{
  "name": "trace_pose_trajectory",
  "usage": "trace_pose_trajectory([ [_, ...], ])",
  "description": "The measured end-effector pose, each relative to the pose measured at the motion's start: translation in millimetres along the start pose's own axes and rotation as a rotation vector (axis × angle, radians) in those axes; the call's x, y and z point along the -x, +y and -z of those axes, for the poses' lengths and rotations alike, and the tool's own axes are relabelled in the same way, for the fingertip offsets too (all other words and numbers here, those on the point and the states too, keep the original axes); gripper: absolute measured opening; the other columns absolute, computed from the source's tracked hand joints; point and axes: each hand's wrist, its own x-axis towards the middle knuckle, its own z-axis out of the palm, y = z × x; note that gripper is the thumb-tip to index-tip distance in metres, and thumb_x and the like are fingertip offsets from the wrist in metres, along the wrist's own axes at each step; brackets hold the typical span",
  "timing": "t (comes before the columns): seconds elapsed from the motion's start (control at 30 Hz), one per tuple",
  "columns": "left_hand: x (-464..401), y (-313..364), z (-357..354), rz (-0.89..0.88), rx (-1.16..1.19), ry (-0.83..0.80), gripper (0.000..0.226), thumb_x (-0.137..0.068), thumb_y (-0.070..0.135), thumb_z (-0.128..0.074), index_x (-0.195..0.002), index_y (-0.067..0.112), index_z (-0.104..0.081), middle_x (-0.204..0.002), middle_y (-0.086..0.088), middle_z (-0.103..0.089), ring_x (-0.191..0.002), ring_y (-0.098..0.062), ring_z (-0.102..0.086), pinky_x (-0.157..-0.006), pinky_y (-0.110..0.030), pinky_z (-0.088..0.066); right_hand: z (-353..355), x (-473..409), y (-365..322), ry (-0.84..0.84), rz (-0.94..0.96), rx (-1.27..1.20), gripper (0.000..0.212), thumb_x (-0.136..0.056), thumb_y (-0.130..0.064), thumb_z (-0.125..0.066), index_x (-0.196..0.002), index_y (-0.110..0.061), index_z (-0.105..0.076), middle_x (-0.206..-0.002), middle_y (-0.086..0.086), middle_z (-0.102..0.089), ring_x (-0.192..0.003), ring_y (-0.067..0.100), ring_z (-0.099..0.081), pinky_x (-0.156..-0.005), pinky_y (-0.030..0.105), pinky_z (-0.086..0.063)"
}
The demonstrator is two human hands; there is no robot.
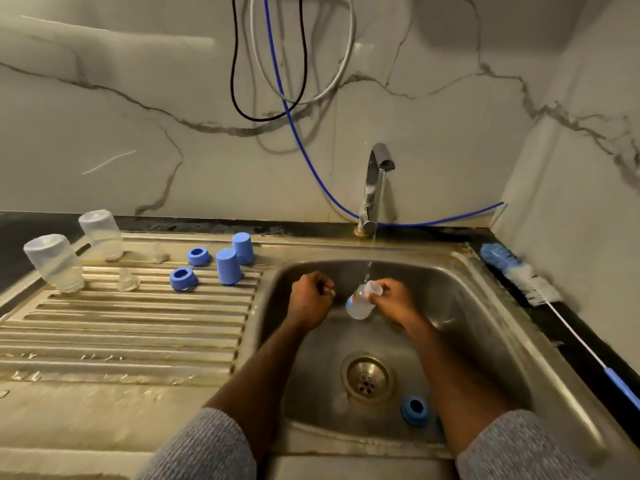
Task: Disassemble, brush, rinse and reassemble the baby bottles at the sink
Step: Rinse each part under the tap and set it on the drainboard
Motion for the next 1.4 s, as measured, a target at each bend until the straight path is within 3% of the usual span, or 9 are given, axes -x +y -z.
trace_pose_trajectory([
  [0.2, -12.6, -0.6, -45.7, 0.043, 0.007, -0.114, 0.032, -0.081, 0.013, -0.08, -0.108, 0.016, -0.065, -0.097, 0.004, -0.065, -0.092, -0.015, -0.063, -0.081, -0.028, -0.053, 3.9, -2.6, -2.1, -0.018, -0.099, -0.163, 0.022, -0.097, -0.033, -0.064, -0.116, -0.023, -0.065, -0.102, 0.003, -0.072, -0.077, 0.011, -0.063, -0.051, 0.018, -0.042],
  [0.4, -13.9, -8.5, -63.8, -0.019, 0.073, -0.176, 0.047, -0.077, 0.022, -0.085, -0.116, 0.023, -0.059, -0.103, 0.011, -0.059, -0.093, -0.007, -0.06, -0.08, -0.028, -0.056, 2.6, -3.6, -8.3, -0.065, -0.178, -0.333, 0.03, -0.096, -0.053, -0.058, -0.113, -0.029, -0.063, -0.106, 0.002, -0.071, -0.088, 0.017, -0.067, -0.066, 0.032, -0.052],
  [0.57, -9.8, 4.9, -60.7, 0.168, 0.701, -0.417, 0.03, -0.1, 0.024, -0.061, -0.124, 0.007, -0.06, -0.116, -0.018, -0.069, -0.096, -0.026, -0.072, -0.078, -0.035, -0.061, 2.7, -3.5, -17.8, -0.089, -0.278, -0.553, 0.037, -0.096, -0.054, -0.057, -0.124, -0.031, -0.051, -0.115, 0.008, -0.063, -0.101, 0.03, -0.066, -0.079, 0.048, -0.061],
  [0.77, -4.6, 25.5, -54.7, 0.465, 1.093, -0.509, 0.038, -0.109, 0.027, -0.033, -0.121, 0.004, -0.061, -0.118, -0.024, -0.068, -0.106, -0.035, -0.068, -0.09, -0.042, -0.057, -9.7, 3.7, -21.4, -0.172, -0.178, -0.694, 0.05, -0.09, -0.029, -0.071, -0.136, -0.02, -0.052, -0.115, 0.015, -0.069, -0.1, 0.03, -0.071, -0.061, 0.031, -0.058],
  [0.97, -9.1, 10.7, -57.5, 0.275, 0.826, -0.568, 0.036, -0.107, 0.029, -0.043, -0.129, 0.004, -0.055, -0.122, -0.023, -0.066, -0.103, -0.029, -0.069, -0.09, -0.04, -0.058, -23.5, 4.3, -27.5, 0.007, -0.273, -0.633, 0.048, -0.091, -0.047, -0.067, -0.132, -0.027, -0.05, -0.109, 0.002, -0.063, -0.095, 0.02, -0.064, -0.067, 0.036, -0.056],
  [1.07, -9.0, 4.9, -63.4, 0.054, 0.494, -0.458, 0.038, -0.102, 0.028, -0.056, -0.137, 0.013, -0.05, -0.125, -0.008, -0.064, -0.107, -0.018, -0.068, -0.095, -0.038, -0.058, -22.4, 1.4, -31.9, 0.12, -0.308, -0.675, 0.048, -0.088, -0.053, -0.068, -0.125, -0.025, -0.055, -0.108, 0.004, -0.064, -0.093, 0.021, -0.064, -0.065, 0.035, -0.054],
  [1.13, -10.4, 1.3, -66.5, -0.103, 0.289, -0.347, 0.045, -0.098, 0.029, -0.062, -0.139, 0.017, -0.047, -0.127, -0.001, -0.061, -0.109, -0.012, -0.064, -0.094, -0.033, -0.057, -20.3, -1.4, -31.6, 0.176, -0.3, -0.687, 0.043, -0.087, -0.053, -0.07, -0.117, -0.024, -0.059, -0.111, 0.006, -0.066, -0.098, 0.024, -0.066, -0.078, 0.041, -0.059],
  [1.27, -8.0, 9.2, -64.3, 0.028, 0.549, -0.397, 0.033, -0.104, 0.028, -0.051, -0.135, 0.015, -0.05, -0.118, -0.007, -0.064, -0.095, -0.014, -0.067, -0.075, -0.026, -0.057, -15.9, -4.0, -33.4, 0.119, -0.313, -0.731, 0.047, -0.085, -0.052, -0.071, -0.118, -0.02, -0.065, -0.112, 0.01, -0.069, -0.099, 0.03, -0.068, -0.084, 0.048, -0.06],
  [1.4, -6.5, 15.8, -59.4, 0.217, 0.827, -0.356, 0.051, -0.109, 0.041, -0.027, -0.116, 0.005, -0.061, -0.083, -0.014, -0.064, -0.062, -0.018, -0.057, -0.053, -0.028, -0.046, -5.0, 0.7, -31.6, -0.206, -0.263, -1.011, 0.049, -0.093, -0.046, -0.061, -0.124, -0.008, -0.066, -0.117, 0.017, -0.072, -0.11, 0.035, -0.069, -0.097, 0.051, -0.054],
])
